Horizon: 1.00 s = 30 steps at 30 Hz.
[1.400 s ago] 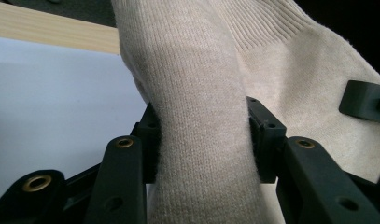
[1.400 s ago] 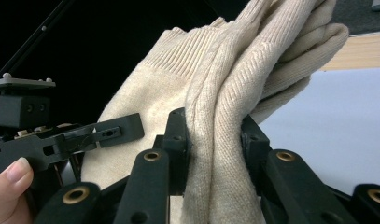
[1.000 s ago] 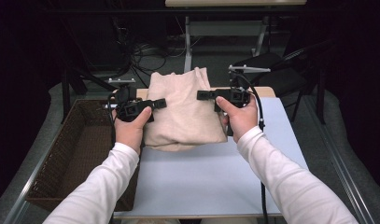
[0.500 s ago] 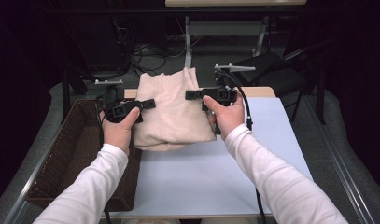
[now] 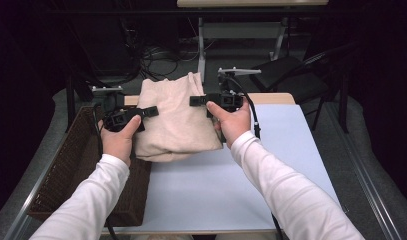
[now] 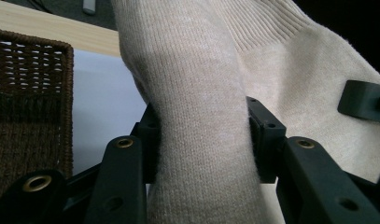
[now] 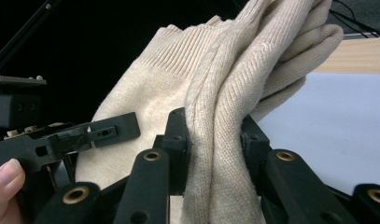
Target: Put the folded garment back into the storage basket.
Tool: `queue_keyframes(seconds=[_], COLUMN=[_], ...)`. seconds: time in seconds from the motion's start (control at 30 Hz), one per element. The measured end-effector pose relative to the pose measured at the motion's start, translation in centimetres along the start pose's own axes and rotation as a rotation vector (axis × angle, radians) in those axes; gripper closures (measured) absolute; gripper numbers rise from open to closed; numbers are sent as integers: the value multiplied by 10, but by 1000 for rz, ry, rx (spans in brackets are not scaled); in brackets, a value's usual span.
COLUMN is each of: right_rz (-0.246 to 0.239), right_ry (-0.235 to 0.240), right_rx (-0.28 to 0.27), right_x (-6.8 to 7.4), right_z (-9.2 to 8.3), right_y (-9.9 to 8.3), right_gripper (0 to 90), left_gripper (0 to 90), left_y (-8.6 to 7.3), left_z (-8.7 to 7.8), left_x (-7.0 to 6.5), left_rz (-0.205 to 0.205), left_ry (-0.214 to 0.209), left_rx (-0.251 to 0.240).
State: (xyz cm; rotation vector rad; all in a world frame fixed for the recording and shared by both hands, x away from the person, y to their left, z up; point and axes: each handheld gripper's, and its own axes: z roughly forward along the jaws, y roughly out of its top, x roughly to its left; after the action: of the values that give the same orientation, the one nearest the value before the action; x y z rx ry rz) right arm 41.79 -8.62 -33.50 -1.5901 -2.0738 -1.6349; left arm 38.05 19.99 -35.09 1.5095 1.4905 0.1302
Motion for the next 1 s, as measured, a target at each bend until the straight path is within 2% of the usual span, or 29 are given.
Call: queue_keyframes(seconds=[0.63,1.0], right_rz=[-14,-17], right_ry=[-1,9], right_rx=[20,37], right_x=[11,18], right_z=[21,39], right_y=[1,-2], right_gripper=[707,707], left_gripper=[578,578], left_y=[2,1], left_z=[-9,-19], left_x=[17,32], left_rz=[-8,-17], left_ry=[25,54], left_rx=[-12,-16])
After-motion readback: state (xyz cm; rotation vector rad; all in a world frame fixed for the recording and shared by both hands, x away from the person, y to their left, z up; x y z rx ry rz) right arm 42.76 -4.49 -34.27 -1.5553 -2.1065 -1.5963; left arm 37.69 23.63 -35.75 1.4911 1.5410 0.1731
